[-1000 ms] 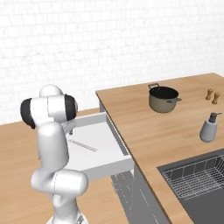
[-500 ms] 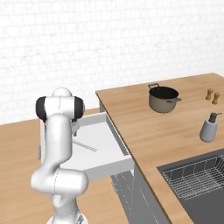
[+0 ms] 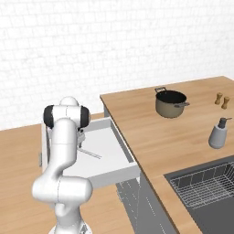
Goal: Pick the tongs from the drawer and place it on the counter.
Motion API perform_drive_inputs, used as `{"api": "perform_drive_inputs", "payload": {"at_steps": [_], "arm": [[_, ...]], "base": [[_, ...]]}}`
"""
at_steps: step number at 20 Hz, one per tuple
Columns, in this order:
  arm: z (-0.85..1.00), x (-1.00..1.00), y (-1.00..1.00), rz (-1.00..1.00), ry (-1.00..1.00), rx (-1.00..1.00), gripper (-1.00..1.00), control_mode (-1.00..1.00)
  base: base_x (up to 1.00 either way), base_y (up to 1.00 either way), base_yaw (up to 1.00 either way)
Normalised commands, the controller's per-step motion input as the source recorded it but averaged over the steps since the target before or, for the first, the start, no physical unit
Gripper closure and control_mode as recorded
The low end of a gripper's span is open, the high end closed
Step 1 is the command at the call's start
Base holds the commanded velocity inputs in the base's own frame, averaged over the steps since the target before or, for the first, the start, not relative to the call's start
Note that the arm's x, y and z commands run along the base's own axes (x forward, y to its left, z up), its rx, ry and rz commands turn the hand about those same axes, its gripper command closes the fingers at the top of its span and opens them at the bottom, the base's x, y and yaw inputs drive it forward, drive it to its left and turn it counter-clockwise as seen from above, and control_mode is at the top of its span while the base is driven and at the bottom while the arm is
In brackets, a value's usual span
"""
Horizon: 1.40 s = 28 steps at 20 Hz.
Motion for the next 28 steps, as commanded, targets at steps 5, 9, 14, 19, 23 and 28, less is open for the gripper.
{"api": "perform_drive_inputs", "payload": {"at_steps": [5,9,14,19,23,28], "arm": [[-0.48,0.06,-0.01,0.0,0.08,0.0,-1.0,-1.0],[-0.43,0.0,0.0,0.04,0.0,0.0,-1.0,-1.0],[-0.45,-0.1,-0.02,0.11,-0.12,0.0,-1.0,-1.0],[-0.93,-0.89,-0.02,0.26,-0.16,0.0,-1.0,-1.0],[-1.0,-0.76,-0.02,0.29,0.0,0.03,1.0,-1.0],[-1.0,-0.77,-0.06,0.21,0.12,0.02,1.0,-1.0]], "base": [[0.0,0.0,0.0],[0.0,0.0,0.0],[0.0,0.0,0.0],[0.0,0.0,0.0],[0.0,0.0,0.0],[0.0,0.0,0.0]]}}
